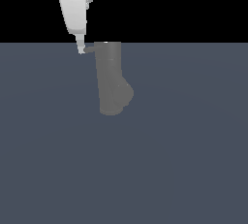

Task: Turn on the faucet by rotating a designated handle.

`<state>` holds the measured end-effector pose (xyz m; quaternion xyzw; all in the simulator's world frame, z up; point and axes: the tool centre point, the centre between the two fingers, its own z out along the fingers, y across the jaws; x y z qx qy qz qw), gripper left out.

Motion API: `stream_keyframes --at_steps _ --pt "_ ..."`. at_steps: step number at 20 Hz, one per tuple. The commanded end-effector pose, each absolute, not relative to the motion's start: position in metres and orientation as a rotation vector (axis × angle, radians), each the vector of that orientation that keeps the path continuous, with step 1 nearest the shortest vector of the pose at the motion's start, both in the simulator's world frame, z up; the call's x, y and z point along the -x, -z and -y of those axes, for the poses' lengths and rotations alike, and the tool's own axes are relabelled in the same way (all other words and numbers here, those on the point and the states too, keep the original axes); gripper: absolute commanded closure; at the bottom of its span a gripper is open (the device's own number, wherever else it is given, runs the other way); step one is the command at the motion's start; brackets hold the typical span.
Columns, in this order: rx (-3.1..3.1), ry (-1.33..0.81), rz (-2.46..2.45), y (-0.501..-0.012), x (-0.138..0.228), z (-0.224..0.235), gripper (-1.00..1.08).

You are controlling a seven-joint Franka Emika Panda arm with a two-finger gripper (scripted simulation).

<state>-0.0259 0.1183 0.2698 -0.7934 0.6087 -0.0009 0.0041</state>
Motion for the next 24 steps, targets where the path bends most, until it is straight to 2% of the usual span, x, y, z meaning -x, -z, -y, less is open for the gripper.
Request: stream_keyframes --at_steps 1,6,7,8,24 --pt "2.464 0.001 -1.947 -0.27 0.031 -0.092 1.08" --pt "2.463 0.0 -1.95 -0.27 0.042 -0.071 1.08" --pt "2.463 0.0 -1.95 -0.27 0.042 -0.071 1.08" --pt "2.485 0.004 -1.916 -0.27 0.04 -0.09 1.08" --pt "2.467 0.001 -1.944 -0.27 0.017 0.003 1.08"
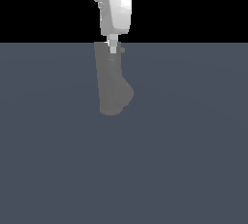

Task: Turn on the faucet by rotating a designated handle.

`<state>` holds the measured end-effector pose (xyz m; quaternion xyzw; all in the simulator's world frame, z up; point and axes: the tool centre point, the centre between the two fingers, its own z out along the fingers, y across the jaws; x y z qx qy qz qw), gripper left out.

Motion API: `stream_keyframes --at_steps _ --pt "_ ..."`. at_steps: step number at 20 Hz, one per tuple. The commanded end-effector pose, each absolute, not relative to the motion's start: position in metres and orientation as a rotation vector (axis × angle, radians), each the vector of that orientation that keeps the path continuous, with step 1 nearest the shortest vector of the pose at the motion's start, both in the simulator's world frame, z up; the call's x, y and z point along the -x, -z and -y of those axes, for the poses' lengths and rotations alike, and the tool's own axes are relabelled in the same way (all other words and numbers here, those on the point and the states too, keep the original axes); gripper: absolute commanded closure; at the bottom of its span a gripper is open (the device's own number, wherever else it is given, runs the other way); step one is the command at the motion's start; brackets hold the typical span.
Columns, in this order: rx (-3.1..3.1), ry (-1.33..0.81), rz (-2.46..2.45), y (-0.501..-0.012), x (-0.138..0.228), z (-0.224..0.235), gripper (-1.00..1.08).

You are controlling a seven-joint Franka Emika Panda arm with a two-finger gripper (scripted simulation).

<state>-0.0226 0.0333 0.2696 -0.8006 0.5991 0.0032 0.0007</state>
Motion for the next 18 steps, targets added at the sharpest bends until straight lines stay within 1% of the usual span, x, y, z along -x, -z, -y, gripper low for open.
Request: stream_keyframes --at_steps 1,5,6,18 --pt "2.466 0.001 -1.945 -0.27 0.016 0.008 1.08" --pt "2.463 0.0 -1.95 -0.27 0.012 0.023 1.08" --pt "2.514 -0.012 -1.876 -0.27 0.015 -0.014 1.08" --pt "2.499 -0.008 -1.899 -0.27 -0.014 0.011 1.08"
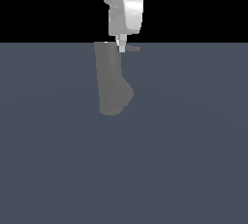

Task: Turn on the faucet by rotating a designated handle.

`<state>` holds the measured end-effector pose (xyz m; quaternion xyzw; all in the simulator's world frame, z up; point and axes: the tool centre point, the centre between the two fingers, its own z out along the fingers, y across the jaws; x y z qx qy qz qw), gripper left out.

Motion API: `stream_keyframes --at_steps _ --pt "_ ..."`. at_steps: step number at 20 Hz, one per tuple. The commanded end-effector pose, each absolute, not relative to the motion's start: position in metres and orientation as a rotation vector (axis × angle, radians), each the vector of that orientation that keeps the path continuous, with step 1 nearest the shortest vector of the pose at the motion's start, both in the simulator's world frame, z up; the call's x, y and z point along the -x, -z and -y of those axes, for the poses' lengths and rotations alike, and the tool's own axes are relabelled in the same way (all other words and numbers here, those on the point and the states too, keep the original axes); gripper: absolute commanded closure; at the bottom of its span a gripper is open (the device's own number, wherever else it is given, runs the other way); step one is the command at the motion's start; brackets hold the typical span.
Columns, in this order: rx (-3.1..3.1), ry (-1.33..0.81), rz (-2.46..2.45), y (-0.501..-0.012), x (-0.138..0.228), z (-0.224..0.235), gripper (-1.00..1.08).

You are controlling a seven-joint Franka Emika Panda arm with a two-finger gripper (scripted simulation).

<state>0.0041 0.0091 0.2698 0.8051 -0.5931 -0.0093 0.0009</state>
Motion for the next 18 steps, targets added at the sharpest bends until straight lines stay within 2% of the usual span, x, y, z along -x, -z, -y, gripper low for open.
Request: stream_keyframes --at_steps 1,18 --pt "-2.503 0.008 1.904 -0.27 -0.016 0.013 1.08" --pt "-2.478 0.003 1.932 -0.27 -0.055 0.048 1.08"
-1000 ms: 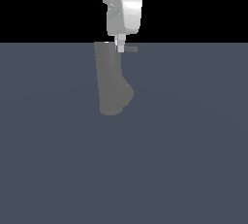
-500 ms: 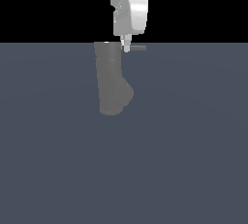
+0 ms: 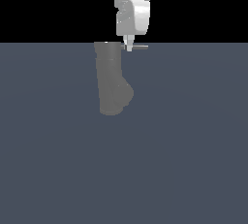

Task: Turn on the faucet by rotating a designated handle.

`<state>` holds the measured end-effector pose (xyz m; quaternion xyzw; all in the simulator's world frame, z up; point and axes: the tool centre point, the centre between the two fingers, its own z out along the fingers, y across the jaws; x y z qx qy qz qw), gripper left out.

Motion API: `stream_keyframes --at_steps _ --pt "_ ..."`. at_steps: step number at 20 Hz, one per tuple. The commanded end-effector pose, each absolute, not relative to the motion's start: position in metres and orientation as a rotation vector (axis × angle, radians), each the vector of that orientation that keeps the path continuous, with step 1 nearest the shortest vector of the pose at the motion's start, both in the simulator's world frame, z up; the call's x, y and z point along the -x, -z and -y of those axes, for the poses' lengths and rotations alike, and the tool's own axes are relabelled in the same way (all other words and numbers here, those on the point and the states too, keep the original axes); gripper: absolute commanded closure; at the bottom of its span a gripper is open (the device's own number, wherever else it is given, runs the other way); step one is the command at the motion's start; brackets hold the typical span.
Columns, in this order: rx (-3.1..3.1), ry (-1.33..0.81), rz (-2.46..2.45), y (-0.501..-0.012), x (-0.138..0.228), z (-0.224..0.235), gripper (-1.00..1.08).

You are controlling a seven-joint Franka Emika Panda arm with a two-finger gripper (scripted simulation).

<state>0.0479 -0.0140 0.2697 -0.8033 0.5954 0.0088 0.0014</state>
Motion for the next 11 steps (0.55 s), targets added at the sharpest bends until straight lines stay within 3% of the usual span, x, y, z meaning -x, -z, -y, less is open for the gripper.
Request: stream_keyframes --at_steps 1,11 --pt "2.475 -0.003 -1.933 -0.27 -0.057 0.05 1.08" --pt "2.464 0.0 -1.948 -0.27 -0.076 0.068 1.08"
